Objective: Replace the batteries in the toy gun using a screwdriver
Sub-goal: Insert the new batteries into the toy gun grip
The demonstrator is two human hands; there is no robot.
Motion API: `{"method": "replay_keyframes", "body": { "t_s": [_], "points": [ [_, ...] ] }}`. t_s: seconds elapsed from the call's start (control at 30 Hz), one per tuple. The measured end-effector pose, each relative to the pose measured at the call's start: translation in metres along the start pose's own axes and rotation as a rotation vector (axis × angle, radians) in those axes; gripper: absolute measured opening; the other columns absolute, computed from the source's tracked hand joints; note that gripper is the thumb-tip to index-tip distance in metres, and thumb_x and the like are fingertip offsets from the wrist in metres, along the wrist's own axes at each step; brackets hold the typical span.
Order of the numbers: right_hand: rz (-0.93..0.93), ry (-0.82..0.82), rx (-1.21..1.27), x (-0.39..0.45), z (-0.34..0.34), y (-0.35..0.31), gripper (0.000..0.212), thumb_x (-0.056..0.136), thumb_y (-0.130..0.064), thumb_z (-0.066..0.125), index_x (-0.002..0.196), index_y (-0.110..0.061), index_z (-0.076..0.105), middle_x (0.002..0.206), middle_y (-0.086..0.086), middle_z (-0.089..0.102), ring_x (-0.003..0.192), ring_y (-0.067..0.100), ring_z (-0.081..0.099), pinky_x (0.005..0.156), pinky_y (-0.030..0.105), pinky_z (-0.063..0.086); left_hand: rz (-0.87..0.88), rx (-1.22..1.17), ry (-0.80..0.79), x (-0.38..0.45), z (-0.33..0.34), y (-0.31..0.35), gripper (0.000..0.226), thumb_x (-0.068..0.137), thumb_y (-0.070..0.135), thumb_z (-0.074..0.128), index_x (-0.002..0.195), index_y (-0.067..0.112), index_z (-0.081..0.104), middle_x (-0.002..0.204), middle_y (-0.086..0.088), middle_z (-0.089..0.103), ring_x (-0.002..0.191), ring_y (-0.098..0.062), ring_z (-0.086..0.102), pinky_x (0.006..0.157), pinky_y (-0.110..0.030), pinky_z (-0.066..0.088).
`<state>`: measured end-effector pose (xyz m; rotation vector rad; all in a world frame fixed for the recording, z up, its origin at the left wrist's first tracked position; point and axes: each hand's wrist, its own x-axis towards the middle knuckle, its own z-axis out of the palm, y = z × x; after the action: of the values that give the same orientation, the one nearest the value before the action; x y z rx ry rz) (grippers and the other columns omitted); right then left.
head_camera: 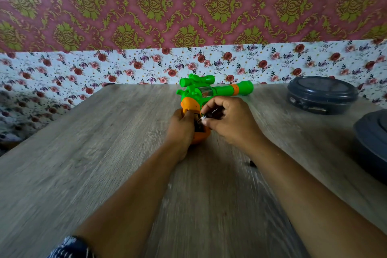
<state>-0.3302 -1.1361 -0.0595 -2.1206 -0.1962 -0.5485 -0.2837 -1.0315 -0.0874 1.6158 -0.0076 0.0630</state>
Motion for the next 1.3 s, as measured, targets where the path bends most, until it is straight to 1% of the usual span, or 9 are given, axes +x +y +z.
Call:
{"method": "replay_keyframes", "body": {
  "t_s": [0.13,0.23,0.33,0.5,0.6,0.73,0.87,1.03,1.3],
  "points": [
    [-0.001,0.042,0.064,0.000,0.004,0.002,0.018,0.068,-0.001,0.074,0.075,-0.016,0.067,0.077,-0.001,0.068,0.074,0.016,0.066,0.074,0.029,0.054,-0.017,-0.020,-0.005,0.000,0.000,0.000,0.016,0.094,0.016,0.042,0.098,0.007,0.055,0.075,-0.006,0.056,0.065,-0.017,0.051,0.055,-0.026,0.038],
    [-0.103,0.033,-0.052,-0.003,0.011,0.000,0.015,0.067,0.001,0.072,0.076,-0.011,0.070,0.077,-0.005,0.062,0.072,0.010,0.058,0.068,0.010,0.044,-0.033,-0.046,-0.029,0.000,-0.002,0.000,0.020,0.095,0.016,0.042,0.103,0.005,0.057,0.083,-0.011,0.059,0.066,-0.018,0.055,0.052,-0.024,0.041],
    [-0.170,-0.019,-0.177,-0.005,0.015,-0.004,0.015,0.069,0.001,0.069,0.081,-0.008,0.071,0.083,0.001,0.062,0.075,0.008,0.052,0.061,0.012,0.036,-0.052,-0.107,-0.076,-0.003,-0.005,0.003,0.020,0.097,0.015,0.041,0.106,0.003,0.054,0.077,-0.010,0.057,0.061,-0.017,0.054,0.039,-0.014,0.042],
    [-0.021,-0.170,-0.122,-0.001,0.004,-0.006,0.021,0.070,-0.008,0.076,0.090,-0.013,0.073,0.073,-0.005,0.062,0.060,0.000,0.053,0.059,0.003,0.038,-0.028,-0.055,-0.113,-0.003,-0.008,0.004,0.016,0.097,0.009,0.039,0.090,0.007,0.054,0.072,-0.002,0.051,0.057,-0.011,0.052,0.043,-0.014,0.042],
    [0.045,-0.220,-0.013,-0.001,0.001,-0.005,0.020,0.072,-0.008,0.075,0.092,-0.011,0.073,0.069,-0.006,0.064,0.059,0.001,0.053,0.064,0.016,0.045,-0.060,-0.045,-0.072,-0.001,-0.007,0.004,0.011,0.091,0.007,0.044,0.088,0.008,0.054,0.070,-0.005,0.052,0.053,-0.013,0.054,0.043,-0.017,0.039],
    [0.054,-0.217,0.005,0.000,0.000,-0.004,0.018,0.073,-0.008,0.074,0.091,-0.011,0.073,0.081,0.007,0.071,0.075,0.019,0.064,0.081,0.038,0.054,-0.097,-0.062,-0.033,0.001,-0.005,0.002,0.012,0.088,0.011,0.045,0.090,0.006,0.056,0.074,-0.013,0.057,0.061,-0.023,0.053,0.051,-0.023,0.039],
    [0.057,-0.202,-0.032,-0.001,0.002,-0.005,0.014,0.073,-0.006,0.074,0.086,-0.011,0.072,0.076,0.010,0.069,0.068,0.023,0.063,0.076,0.041,0.055,-0.103,-0.083,-0.054,0.003,-0.005,0.001,0.021,0.091,0.010,0.041,0.102,0.002,0.056,0.080,-0.017,0.057,0.059,-0.023,0.055,0.048,-0.022,0.042],
    [0.009,-0.096,-0.123,-0.003,0.013,-0.005,0.021,0.075,-0.007,0.071,0.071,-0.024,0.060,0.060,-0.009,0.054,0.056,0.006,0.051,0.062,0.023,0.048,-0.117,-0.128,-0.062,0.003,-0.005,0.002,0.019,0.091,0.007,0.041,0.103,0.003,0.055,0.071,-0.011,0.055,0.049,-0.017,0.051,0.037,-0.015,0.039],
    [-0.031,0.003,-0.181,-0.007,0.021,-0.001,0.012,0.074,-0.002,0.064,0.073,-0.014,0.067,0.066,-0.006,0.056,0.056,0.004,0.046,0.054,0.006,0.032,-0.122,-0.154,-0.089,0.002,-0.005,0.002,0.020,0.092,0.009,0.041,0.106,0.003,0.054,0.070,-0.010,0.052,0.049,-0.016,0.049,0.035,-0.013,0.039]
  ]
}}
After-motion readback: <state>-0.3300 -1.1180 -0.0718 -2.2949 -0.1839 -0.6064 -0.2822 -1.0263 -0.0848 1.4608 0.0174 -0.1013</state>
